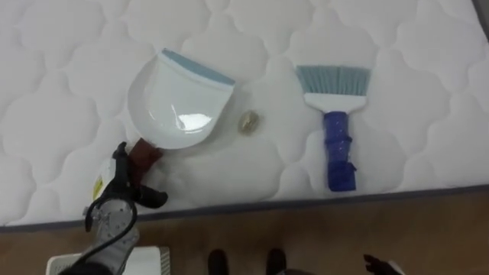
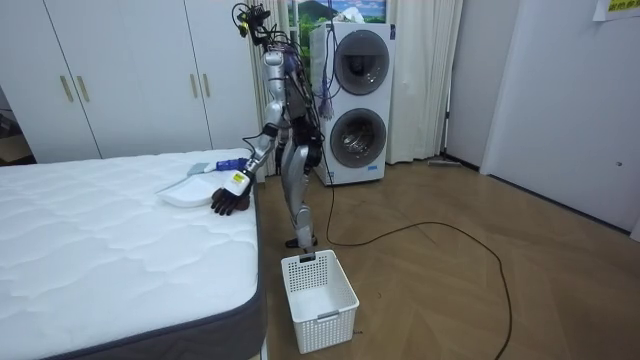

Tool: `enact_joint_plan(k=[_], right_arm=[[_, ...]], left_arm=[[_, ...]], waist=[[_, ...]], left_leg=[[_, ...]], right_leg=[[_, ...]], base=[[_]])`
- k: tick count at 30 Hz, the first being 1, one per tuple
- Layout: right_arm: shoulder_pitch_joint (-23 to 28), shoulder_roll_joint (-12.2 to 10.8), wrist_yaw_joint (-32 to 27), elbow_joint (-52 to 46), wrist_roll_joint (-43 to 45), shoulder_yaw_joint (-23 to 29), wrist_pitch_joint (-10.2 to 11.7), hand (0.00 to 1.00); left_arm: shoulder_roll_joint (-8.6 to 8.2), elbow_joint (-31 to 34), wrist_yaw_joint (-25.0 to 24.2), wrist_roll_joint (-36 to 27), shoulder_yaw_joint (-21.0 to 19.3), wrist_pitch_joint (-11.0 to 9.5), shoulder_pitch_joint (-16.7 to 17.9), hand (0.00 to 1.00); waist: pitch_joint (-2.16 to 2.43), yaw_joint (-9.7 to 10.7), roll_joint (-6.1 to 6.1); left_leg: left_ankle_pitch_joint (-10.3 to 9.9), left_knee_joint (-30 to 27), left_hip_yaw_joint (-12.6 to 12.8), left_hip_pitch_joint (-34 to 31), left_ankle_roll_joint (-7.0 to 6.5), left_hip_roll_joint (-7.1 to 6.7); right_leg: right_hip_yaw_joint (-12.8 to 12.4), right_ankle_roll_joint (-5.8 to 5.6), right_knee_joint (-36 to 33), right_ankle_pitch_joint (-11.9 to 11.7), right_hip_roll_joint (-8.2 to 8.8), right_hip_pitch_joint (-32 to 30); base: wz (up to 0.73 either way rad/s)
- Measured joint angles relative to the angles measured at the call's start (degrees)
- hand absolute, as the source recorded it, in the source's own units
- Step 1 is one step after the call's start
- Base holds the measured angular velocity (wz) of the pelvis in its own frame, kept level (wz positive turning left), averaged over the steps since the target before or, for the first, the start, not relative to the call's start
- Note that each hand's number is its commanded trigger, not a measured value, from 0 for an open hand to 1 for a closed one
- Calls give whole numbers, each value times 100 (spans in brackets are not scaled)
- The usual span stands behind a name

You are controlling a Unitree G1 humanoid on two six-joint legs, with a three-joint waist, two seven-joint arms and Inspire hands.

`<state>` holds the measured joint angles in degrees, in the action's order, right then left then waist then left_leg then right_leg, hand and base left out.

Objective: Clean bed

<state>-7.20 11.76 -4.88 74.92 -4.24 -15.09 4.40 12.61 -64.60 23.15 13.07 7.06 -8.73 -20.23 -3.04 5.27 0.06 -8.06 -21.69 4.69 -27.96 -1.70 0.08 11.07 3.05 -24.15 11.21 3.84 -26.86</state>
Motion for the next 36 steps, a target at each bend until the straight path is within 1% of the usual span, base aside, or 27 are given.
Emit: enact_joint_plan(k=[1, 2, 3, 4, 7, 9, 11, 13, 14, 18, 20, 21, 26, 30, 33, 36], right_arm=[[0, 1, -4, -27, 0, -1, 4, 0], [5, -2, -5, -67, 8, -19, -7, 0], [10, 2, -12, -83, 13, -57, -12, 0], [23, 20, -31, -142, 24, -118, -22, 0], [26, 19, -55, -233, 12, -233, -69, 0], [29, 28, -95, -288, 1, -328, -73, 0], [57, 33, -152, -358, 2, -392, -75, 0], [57, 34, -153, -362, 2, -396, -76, 0], [61, 33, -153, -360, -1, -396, -78, 0], [114, 32, -158, -360, 1, -398, -76, 0], [163, 26, -163, -358, 1, -402, -81, 0], [167, 25, -163, -356, 0, -406, -82, 0], [149, 22, -204, -360, -16, -632, -138, 0], [146, 25, -204, -360, -164, -721, -162, 0], [144, 24, -181, -361, -323, -744, -209, 0], [143, 23, -126, -360, -469, -745, -308, 0]], left_arm=[[14, -9, 12, -1, 0, 0, -33, 43], [27, -31, 39, 0, -3, 0, -64, 75], [31, -41, 49, -1, -4, 1, -78, 94], [43, -51, 77, -2, -3, 2, -115, 100], [72, -95, 149, 4, -4, 27, -224, 100], [112, -150, 264, 5, -13, 69, -292, 100], [272, -199, 352, 1, -18, 106, -411, 100], [344, -221, 348, 2, -16, 115, -437, 100], [348, -231, 352, 3, -13, 127, -438, 100], [292, -300, 362, -2, 12, 144, -435, 100], [248, -311, 353, -3, 79, 230, -435, 100], [241, -316, 342, -3, 106, 237, -435, 100], [143, -426, 267, -6, 237, 247, -436, 100], [141, -465, 260, 0, 266, 265, -444, 100], [149, -521, 255, 14, 345, 339, -445, 100], [153, -533, 254, 21, 345, 350, -450, 100]], waist=[[-9, 9, -14], [-29, 12, -45], [-32, 20, -53], [-36, 46, -58], [-41, 55, -72], [-44, 57, -76], [-50, 72, -87], [-49, 71, -90], [-49, 83, -90], [-49, 99, -91], [-48, 102, -89], [-48, 105, -89], [-48, 136, -90], [-48, 138, -90], [-47, 129, -94], [-48, 128, -100]], left_leg=[[0, -23, 1, -45, 0, -2], [0, -41, 2, -64, -1, -2], [0, -61, 1, -84, -1, -3], [0, -114, 1, -154, -1, -2], [-3, -214, 59, -286, -5, 6], [-4, -247, 84, -315, -9, 9], [-7, -308, 108, -330, -13, 7], [-7, -321, 138, -313, -14, 11], [-7, -327, 147, -304, -14, 5], [-6, -327, 159, -299, -26, 8], [-7, -309, 163, -296, -28, 10], [-7, -306, 165, -296, -28, 10], [-10, -298, 143, -297, -28, 11], [-11, -299, 137, -299, -30, 12], [-12, -297, 158, -294, -31, 13], [-12, -299, 167, -282, -31, 16]], right_leg=[[1, 3, -15, 20, 5, -40], [-12, 5, -60, 21, 12, -76], [-13, 6, -85, 21, 15, -95], [-8, 8, -128, 22, 18, -149], [-19, 20, -265, 32, 35, -305], [-33, 27, -284, 89, 39, -329], [-36, 32, -388, 120, 61, -359], [-60, 32, -421, 120, 66, -361], [-58, 32, -445, 123, 80, -361], [-45, 31, -453, 122, 84, -357], [-38, 31, -451, 123, 83, -357], [-35, 31, -451, 123, 83, -357], [-11, 33, -455, 122, 82, -355], [2, 33, -451, 123, 87, -353], [-10, 33, -444, 123, 89, -353], [-12, 33, -432, 123, 85, -338]], base=[[0], [0], [3], [6], [2], [-4], [0], [-3], [-5], [0], [0], [0], [1], [0], [0], [0]])
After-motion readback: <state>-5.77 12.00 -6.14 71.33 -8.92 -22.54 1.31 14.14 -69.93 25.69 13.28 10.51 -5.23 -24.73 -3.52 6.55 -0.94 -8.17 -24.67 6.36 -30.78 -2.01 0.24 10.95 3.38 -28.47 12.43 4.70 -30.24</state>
